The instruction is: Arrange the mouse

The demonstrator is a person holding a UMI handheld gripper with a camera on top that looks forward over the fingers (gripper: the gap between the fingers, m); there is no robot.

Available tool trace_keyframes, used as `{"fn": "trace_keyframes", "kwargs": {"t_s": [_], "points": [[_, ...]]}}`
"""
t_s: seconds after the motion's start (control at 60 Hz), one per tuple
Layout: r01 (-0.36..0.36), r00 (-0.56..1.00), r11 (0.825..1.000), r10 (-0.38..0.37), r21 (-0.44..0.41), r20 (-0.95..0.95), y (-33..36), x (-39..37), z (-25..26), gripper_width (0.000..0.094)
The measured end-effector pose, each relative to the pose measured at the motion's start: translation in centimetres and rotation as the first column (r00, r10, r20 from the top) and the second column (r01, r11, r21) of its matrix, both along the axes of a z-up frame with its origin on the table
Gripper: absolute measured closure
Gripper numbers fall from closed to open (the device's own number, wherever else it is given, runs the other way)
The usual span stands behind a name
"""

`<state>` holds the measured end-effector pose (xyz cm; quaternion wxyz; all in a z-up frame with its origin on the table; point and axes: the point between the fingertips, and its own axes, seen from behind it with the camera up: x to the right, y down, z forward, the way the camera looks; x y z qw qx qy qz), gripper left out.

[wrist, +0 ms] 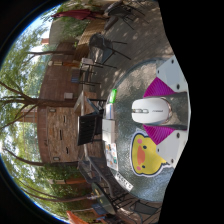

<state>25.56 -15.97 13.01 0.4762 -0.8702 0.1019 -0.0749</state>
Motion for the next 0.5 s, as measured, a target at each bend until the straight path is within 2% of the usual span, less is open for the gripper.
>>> {"fn": "trace_keyframes", "kwargs": {"t_s": [0.117,0.233,0.3,0.333,0.4,0.433,0.5], "points": [[-0.072,0.997,0.99,0.072,0.118,0.002,5.0,-2.8,5.8,0.0562],[-0.163,0.986,0.971,0.165,0.173,0.0,10.4,-7.7,7.2,0.0564],[-0.203,0.977,0.967,0.211,0.151,-0.039,12.5,-10.7,5.1,0.0563],[-0.223,0.972,0.966,0.23,0.13,-0.045,13.0,-12.6,2.4,0.0562],[-0.247,0.967,0.967,0.25,0.063,-0.05,14.3,-14.4,-1.3,0.0558],[-0.262,0.963,0.965,0.263,0.03,-0.054,14.6,-15.4,-5.0,0.0556],[-0.268,0.962,0.961,0.264,-0.067,-0.063,14.9,-16.2,-9.2,0.0555]]}}
